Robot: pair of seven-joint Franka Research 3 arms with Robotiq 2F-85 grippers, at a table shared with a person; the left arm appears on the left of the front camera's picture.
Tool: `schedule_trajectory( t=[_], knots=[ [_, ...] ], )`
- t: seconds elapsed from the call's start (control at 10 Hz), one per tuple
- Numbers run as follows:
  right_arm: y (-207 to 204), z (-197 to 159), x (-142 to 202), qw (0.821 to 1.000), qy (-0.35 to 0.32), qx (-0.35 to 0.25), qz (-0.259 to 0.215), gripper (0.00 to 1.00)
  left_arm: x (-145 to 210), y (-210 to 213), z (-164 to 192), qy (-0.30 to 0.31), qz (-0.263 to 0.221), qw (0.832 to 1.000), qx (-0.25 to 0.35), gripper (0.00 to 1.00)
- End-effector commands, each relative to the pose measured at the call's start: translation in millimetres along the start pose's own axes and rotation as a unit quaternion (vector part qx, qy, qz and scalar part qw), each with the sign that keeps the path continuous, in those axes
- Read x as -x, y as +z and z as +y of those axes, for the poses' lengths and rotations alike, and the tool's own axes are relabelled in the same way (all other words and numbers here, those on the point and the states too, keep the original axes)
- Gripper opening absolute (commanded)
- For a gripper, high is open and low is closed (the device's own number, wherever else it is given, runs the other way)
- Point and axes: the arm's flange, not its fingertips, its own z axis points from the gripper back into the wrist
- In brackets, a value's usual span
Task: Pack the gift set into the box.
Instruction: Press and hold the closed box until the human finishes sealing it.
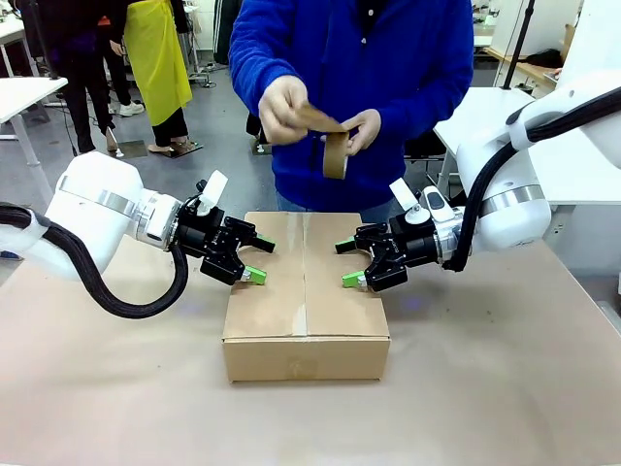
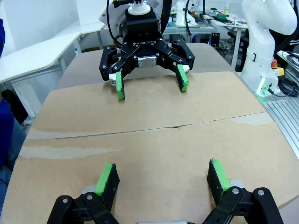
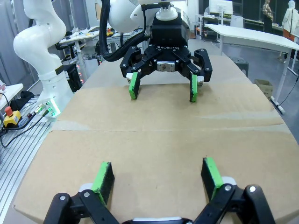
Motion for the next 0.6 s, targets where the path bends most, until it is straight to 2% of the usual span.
schedule_trajectory(
  t=[0.0, 0.5],
  knots=[
    [0.7, -1.0, -0.3, 1.000, 0.005, 0.003, -0.001, 1.00, 0.9, -0.4, -0.7, 0.000, 0.002, 1.000, 0.001, 1.00],
    [0.7, -1.0, -0.3, 1.000, 0.005, 0.003, -0.001, 1.00, 0.9, -0.4, -0.7, 0.000, 0.002, 1.000, 0.001, 1.00]
  ],
)
